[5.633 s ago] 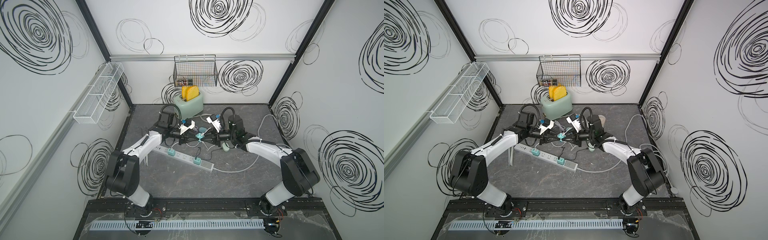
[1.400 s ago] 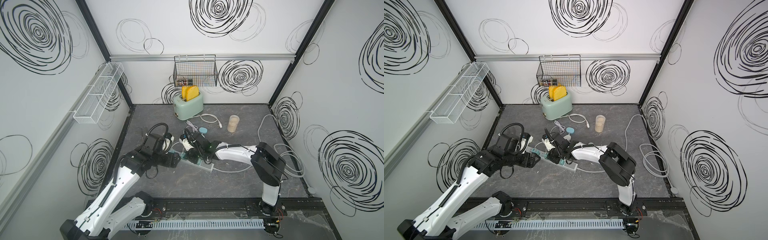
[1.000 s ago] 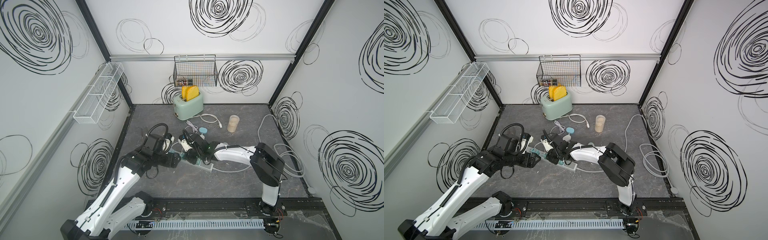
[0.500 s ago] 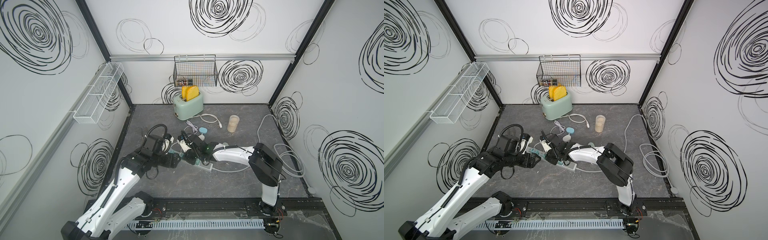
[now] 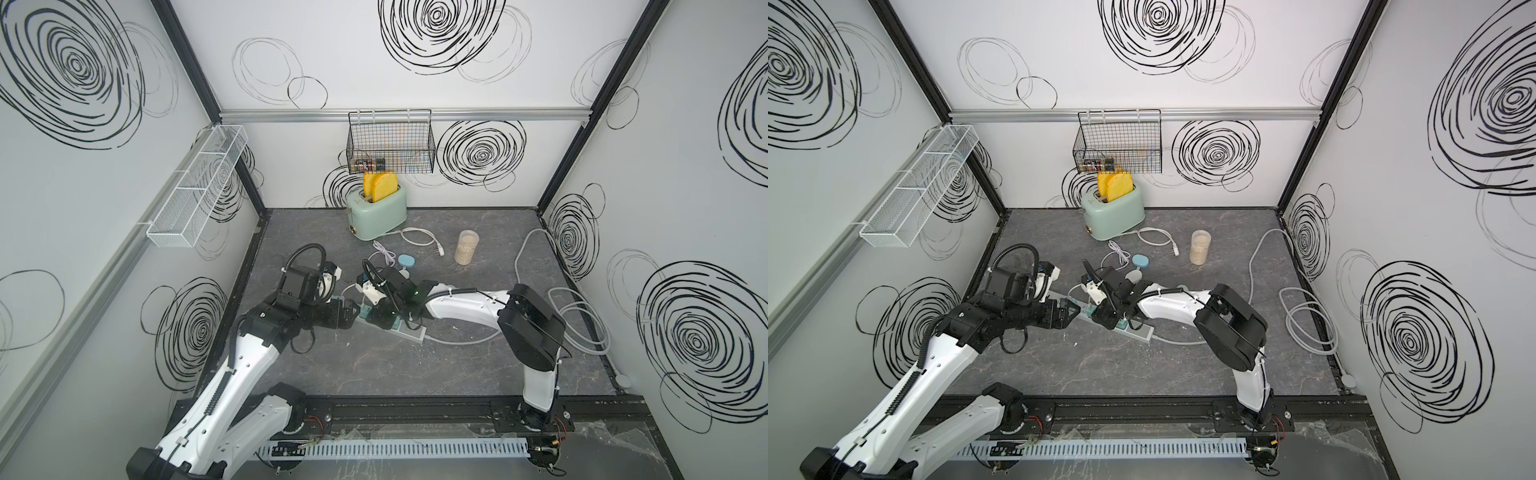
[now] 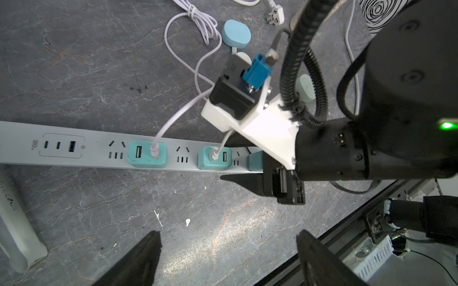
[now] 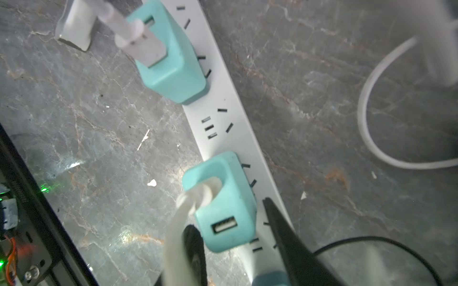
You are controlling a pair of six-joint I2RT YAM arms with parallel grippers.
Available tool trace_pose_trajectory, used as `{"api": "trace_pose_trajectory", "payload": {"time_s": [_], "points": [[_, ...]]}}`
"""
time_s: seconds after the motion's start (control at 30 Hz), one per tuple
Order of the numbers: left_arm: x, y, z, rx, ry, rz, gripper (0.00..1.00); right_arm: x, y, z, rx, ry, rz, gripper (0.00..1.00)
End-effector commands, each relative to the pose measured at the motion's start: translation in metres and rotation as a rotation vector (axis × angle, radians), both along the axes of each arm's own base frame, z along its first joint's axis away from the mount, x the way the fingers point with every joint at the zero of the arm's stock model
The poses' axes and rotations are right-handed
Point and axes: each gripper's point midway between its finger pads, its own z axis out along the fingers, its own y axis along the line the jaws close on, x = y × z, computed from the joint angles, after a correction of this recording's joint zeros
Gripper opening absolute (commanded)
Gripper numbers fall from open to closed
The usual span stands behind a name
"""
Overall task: Charge the bluetooth headset
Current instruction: Insert the plug into the socket, then reset both arms
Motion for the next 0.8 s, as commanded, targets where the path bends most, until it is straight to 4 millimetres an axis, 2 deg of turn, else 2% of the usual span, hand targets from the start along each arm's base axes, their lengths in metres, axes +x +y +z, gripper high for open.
{"api": "trace_pose_trajectory", "payload": {"time_s": [0.0, 0.13, 0.2, 0.33, 0.4, 0.43, 0.53, 0.6, 0.7, 0.77], "points": [[0.017, 0.005, 0.028, 0.01, -0.107, 0.031, 0.94, -0.014, -0.004, 0.035, 0.026, -0.001, 0.0, 0.53], [0.036, 0.007, 0.048, 0.009, -0.191, 0.072, 1.0, -0.03, -0.016, 0.079, 0.125, -0.049, 0.008, 0.55], [0.048, 0.007, 0.065, -0.005, -0.255, 0.108, 0.97, -0.033, -0.026, 0.104, 0.188, -0.088, -0.005, 0.56], [0.068, 0.001, 0.103, -0.025, -0.437, 0.168, 0.96, -0.018, -0.062, 0.148, 0.307, -0.21, -0.098, 0.62], [0.074, -0.005, 0.114, -0.017, -0.546, 0.179, 0.96, -0.001, -0.087, 0.161, 0.364, -0.232, -0.15, 0.63], [0.077, -0.009, 0.119, -0.002, -0.604, 0.173, 0.96, 0.01, -0.102, 0.168, 0.387, -0.256, -0.19, 0.73], [0.087, -0.009, 0.124, 0.092, -0.732, 0.227, 0.97, 0.042, -0.151, 0.184, 0.457, -0.357, -0.318, 0.84], [0.089, -0.011, 0.124, 0.112, -0.808, 0.251, 0.97, 0.058, -0.184, 0.192, 0.509, -0.423, -0.402, 0.98], [0.087, -0.005, 0.121, 0.111, -0.927, 0.311, 0.97, 0.08, -0.237, 0.192, 0.559, -0.491, -0.562, 0.98], [0.083, 0.009, 0.114, 0.133, -0.976, 0.376, 0.97, 0.093, -0.27, 0.186, 0.569, -0.51, -0.677, 0.98]]}}
